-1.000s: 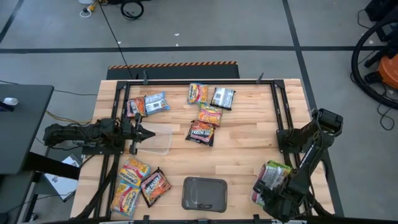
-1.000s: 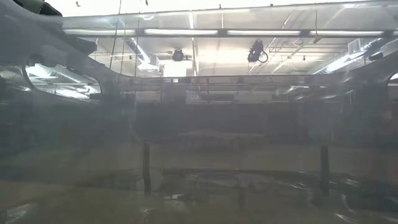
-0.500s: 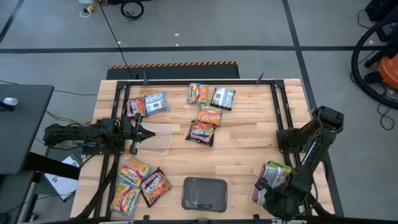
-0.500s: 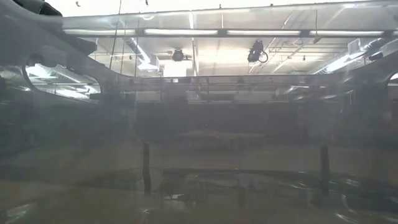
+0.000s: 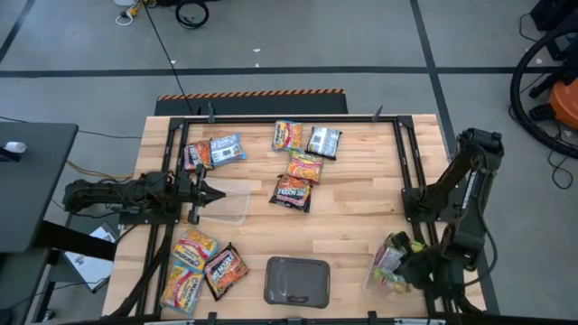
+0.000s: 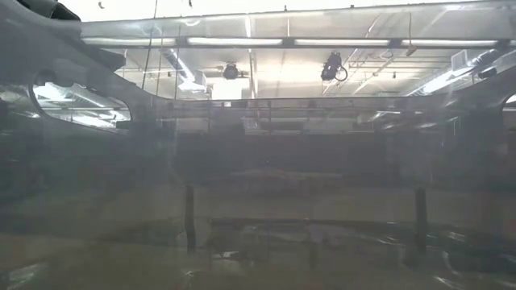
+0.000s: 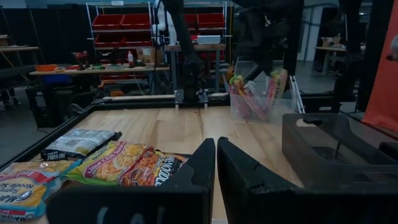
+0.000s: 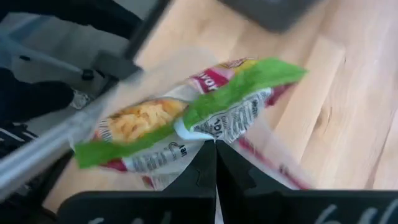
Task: Sort Maruchan noodles
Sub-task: Adjust the green noodle pack in the bottom transparent bin, then put the green noodle pack into the bottom transparent bin
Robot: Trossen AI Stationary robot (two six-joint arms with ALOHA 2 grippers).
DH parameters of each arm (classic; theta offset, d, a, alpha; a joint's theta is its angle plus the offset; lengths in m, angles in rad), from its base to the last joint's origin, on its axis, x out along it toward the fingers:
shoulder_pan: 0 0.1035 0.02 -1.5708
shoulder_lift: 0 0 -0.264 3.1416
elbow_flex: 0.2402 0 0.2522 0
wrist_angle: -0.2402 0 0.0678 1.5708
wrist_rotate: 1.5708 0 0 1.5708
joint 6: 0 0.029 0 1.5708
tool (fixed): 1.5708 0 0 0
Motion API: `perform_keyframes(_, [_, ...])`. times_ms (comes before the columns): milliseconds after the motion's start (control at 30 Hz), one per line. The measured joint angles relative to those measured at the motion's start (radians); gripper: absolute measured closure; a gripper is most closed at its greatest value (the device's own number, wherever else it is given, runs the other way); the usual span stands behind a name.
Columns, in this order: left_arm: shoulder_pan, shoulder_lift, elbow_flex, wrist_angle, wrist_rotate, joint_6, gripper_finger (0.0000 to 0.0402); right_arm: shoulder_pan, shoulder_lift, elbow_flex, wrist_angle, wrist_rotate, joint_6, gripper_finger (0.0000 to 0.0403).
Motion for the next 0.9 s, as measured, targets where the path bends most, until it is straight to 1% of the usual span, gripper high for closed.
perform_keyframes(67, [0.000,0.000,0.000,0.000,0.000,0.000,0.0377,0.007,-0.006,-0.041,0.002,-0.014,0.050,0.0399])
perform_keyframes(133, [0.000,0.000,0.000,0.000,0.000,0.000,0.0377,0.013,-0.006,-0.065,0.006,-0.034,0.067,0.0398])
perform_keyframes(300, [0.000,0.000,0.000,0.000,0.000,0.000,0.0377,0.014,-0.009,-0.070,0.068,-0.036,0.039,0.0397])
perform_keyframes(400, [0.000,0.000,0.000,0.000,0.000,0.000,0.0377,0.010,-0.015,-0.069,0.065,-0.037,0.050,0.0387])
perform_keyframes(533, [0.000,0.000,0.000,0.000,0.000,0.000,0.0377,-0.004,-0.036,-0.067,0.034,-0.074,0.096,0.0350])
perform_keyframes(667, [0.000,0.000,0.000,0.000,0.000,0.000,0.0377,-0.030,-0.045,0.003,-0.118,-0.097,0.114,0.0306])
perform_keyframes(700, [0.000,0.000,0.000,0.000,0.000,0.000,0.0377,-0.036,-0.045,0.027,-0.160,-0.079,0.110,0.0297])
perform_keyframes(767, [0.000,0.000,0.000,0.000,0.000,0.000,0.0377,-0.052,-0.045,0.068,-0.217,-0.007,0.111,0.0281])
perform_keyframes(833, [0.000,0.000,0.000,0.000,0.000,0.000,0.0377,-0.079,-0.045,0.093,-0.232,0.095,0.115,0.0270])
perform_keyframes(900, [0.000,0.000,0.000,0.000,0.000,0.000,0.0377,-0.131,-0.045,0.097,-0.230,0.152,0.107,0.0261])
